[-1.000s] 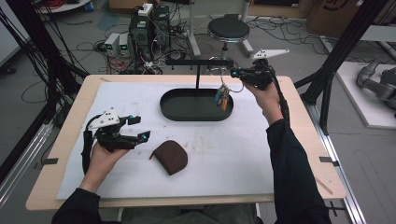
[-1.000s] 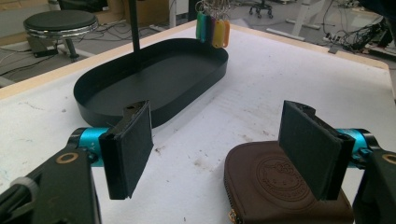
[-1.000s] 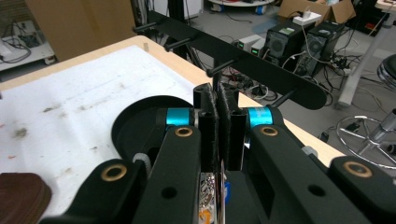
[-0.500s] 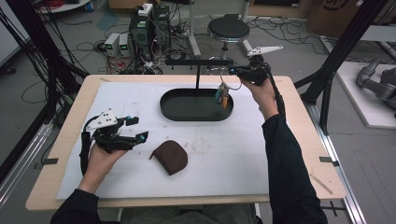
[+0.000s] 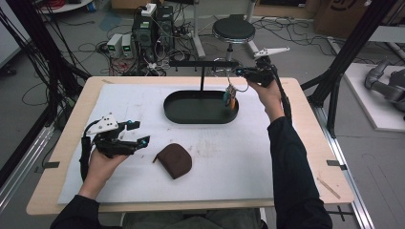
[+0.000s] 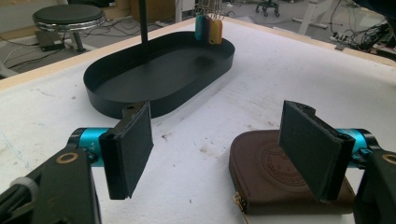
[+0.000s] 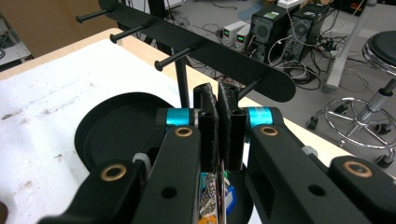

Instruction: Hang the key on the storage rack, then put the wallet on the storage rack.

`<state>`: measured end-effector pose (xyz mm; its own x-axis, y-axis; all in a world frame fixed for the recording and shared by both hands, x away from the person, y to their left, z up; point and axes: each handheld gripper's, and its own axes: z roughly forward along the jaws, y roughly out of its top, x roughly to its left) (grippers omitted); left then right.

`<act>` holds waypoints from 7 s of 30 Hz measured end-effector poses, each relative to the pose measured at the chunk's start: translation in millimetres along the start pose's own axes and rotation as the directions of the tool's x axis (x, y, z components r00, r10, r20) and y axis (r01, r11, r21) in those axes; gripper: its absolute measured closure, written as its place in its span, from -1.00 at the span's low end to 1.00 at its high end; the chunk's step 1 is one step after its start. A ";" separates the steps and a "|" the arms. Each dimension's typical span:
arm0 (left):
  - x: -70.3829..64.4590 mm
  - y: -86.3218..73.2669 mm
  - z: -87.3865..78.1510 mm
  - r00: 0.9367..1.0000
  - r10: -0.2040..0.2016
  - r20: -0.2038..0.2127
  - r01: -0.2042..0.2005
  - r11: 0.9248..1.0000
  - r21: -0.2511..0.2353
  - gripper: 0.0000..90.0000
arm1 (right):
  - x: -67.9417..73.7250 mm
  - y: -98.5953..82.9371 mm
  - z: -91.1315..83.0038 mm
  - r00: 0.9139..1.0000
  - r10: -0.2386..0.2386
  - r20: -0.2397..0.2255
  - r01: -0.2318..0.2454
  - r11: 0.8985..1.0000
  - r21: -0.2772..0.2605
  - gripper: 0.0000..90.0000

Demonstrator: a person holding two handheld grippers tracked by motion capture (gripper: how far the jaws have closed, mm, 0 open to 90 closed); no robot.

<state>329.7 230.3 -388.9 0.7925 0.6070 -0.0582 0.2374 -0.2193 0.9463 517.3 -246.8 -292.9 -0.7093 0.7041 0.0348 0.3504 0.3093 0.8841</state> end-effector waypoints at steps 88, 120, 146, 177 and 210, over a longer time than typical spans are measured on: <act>2.0 5.3 -1.9 1.000 0.013 -0.004 -0.013 1.000 -0.010 -0.47 | 46.2 -63.3 -90.6 0.996 -0.016 0.087 0.021 0.998 -0.055 -0.17; -0.4 -3.1 -12.6 0.999 -0.009 -0.034 0.008 1.000 -0.016 -0.48 | 74.8 -170.9 -116.0 0.979 0.087 0.184 -0.064 0.990 -0.126 -0.33; -3.4 -3.4 7.6 0.997 -0.075 0.007 0.075 0.997 0.010 -0.31 | 74.7 -176.2 -124.6 0.971 0.050 0.235 -0.024 0.993 -0.114 -0.33; 6.3 -20.5 72.8 0.978 -0.165 0.125 0.135 0.967 0.218 0.35 | 77.2 -177.6 -121.6 0.968 0.015 0.252 0.005 0.997 -0.080 -0.32; 11.3 -33.9 85.4 0.927 -0.328 0.182 0.259 0.910 0.324 0.62 | 83.3 -174.7 -110.4 0.974 -0.040 0.222 0.046 0.999 -0.021 -0.31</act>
<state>378.6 179.3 -448.8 0.7589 0.4958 -0.4222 0.6030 -0.2901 0.7431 329.5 -312.8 -393.0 -0.5692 0.8154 -0.1052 0.3047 0.3280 0.8942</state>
